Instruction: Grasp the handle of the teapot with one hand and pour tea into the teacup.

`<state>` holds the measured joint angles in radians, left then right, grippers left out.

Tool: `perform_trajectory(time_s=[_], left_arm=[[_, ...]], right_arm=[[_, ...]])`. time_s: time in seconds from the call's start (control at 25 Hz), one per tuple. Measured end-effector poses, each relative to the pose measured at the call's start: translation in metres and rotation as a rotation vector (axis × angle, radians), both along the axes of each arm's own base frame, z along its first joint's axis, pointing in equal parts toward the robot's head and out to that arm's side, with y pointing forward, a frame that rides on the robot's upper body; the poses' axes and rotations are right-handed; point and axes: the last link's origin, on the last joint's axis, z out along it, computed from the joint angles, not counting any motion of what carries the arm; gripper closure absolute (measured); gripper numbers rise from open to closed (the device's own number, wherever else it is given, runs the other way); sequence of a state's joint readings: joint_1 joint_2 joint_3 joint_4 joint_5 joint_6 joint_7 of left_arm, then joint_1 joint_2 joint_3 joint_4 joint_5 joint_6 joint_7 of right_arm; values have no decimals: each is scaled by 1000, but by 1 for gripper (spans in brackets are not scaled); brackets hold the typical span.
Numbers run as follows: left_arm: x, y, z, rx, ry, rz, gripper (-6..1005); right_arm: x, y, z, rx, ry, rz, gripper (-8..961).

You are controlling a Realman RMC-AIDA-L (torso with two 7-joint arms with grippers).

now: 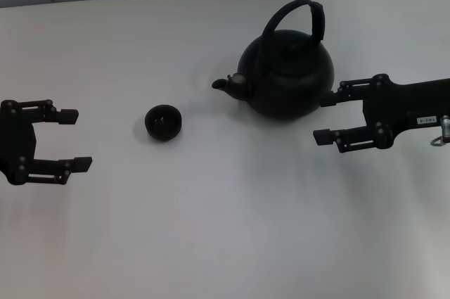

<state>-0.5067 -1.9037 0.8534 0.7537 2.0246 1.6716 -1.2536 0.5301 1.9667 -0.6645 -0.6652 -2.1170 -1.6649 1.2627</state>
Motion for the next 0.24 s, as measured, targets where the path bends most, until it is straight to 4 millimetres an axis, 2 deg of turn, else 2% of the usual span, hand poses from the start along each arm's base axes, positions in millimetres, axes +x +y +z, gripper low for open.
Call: perform_trajectory(time_s=[0.24], left_arm=[[2,1,-1,-4,5,-3,180]], right_arm=[[-1,1,-1,4,-13,9,227]])
